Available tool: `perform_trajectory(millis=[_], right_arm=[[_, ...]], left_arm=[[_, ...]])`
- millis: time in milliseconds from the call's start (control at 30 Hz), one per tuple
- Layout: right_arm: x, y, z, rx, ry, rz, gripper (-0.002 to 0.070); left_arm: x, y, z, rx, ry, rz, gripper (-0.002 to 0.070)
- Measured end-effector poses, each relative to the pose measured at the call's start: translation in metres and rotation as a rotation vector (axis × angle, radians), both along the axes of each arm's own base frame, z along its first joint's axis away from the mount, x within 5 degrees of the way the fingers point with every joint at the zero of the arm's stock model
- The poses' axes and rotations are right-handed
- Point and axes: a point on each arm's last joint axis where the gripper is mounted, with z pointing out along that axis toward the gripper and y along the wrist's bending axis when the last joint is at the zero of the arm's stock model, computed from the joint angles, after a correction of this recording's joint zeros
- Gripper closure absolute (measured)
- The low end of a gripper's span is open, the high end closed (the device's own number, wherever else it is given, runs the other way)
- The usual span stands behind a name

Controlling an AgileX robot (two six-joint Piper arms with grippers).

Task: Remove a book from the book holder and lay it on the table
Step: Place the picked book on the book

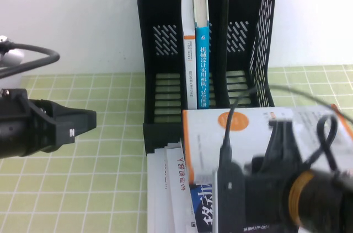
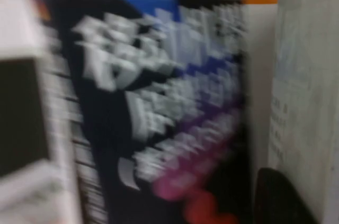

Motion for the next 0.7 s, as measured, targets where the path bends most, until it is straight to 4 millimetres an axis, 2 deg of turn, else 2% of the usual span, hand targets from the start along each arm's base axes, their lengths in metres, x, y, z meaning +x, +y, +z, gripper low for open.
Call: perform_trajectory(millis=[100, 200, 433, 700], right_arm=[[-0.009, 0.000, -0.021, 0.042, 0.048, 0.043, 0.0556], [-0.015, -0.001, -0.033, 0.089, 0.089, 0.051, 0.0556], [-0.017, -0.002, -0.040, 0.128, 0.115, 0.026, 0.0556], [-0.012, 0.003, -0.056, 0.083, 0.111, -0.006, 0.0556]], left_arm=[[0.000, 0.000, 0.000, 0.000, 0.001, -0.002, 0.0678], [0.000, 0.000, 0.000, 0.004, 0.001, -0.002, 0.0678], [-0.001, 0.000, -0.001, 0.005, 0.006, -0.007, 0.0678], [-0.002, -0.001, -0.001, 0.007, 0.012, -0.019, 0.0678]])
